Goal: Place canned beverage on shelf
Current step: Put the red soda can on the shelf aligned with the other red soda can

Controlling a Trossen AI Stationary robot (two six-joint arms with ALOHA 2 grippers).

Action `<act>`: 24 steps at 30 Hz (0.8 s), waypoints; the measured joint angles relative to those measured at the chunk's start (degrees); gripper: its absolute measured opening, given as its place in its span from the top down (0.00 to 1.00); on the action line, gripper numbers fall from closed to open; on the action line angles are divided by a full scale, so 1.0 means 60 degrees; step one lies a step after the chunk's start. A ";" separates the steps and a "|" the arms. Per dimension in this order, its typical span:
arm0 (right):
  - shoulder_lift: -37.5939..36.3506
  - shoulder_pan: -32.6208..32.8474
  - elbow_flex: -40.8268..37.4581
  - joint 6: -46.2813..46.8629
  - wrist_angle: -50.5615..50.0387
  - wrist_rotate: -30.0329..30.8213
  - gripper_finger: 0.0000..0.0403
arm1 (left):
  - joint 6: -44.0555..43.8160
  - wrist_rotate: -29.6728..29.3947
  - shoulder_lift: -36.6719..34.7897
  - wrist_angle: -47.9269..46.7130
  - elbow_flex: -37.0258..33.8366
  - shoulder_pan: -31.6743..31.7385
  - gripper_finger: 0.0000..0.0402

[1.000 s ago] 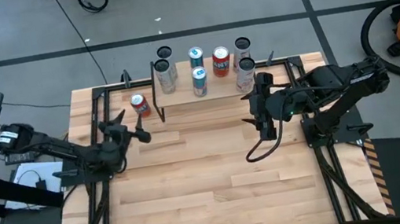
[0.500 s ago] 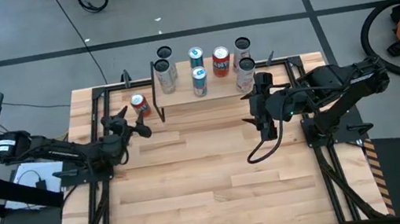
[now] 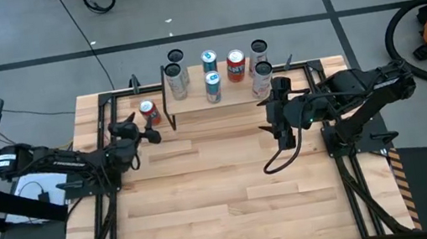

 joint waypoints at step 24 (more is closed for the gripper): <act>-0.0004 0.0000 0.0000 -0.0012 0.0393 -0.0208 0.27 | -0.0584 0.1452 0.1686 -0.1268 0.1880 0.2449 0.22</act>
